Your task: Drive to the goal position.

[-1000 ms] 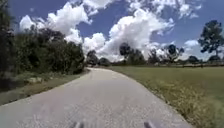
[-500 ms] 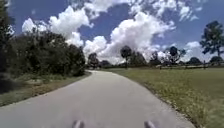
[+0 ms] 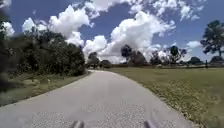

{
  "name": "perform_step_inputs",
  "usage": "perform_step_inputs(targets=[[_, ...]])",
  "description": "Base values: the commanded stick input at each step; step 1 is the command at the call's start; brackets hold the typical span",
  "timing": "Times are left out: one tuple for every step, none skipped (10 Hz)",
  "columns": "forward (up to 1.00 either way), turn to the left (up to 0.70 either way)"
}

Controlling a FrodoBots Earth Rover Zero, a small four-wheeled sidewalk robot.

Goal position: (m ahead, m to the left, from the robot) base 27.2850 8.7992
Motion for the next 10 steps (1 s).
perform_step_inputs(targets=[[0.5, 0.0], [0.5, 0.0], [0.5, 0.0], [0.5, 0.0], [0.5, 0.0], [0.5, 0.0], [0.5, 0.0], [0.5, 0.0], [0.5, 0.0], [0.5, 0.0]])
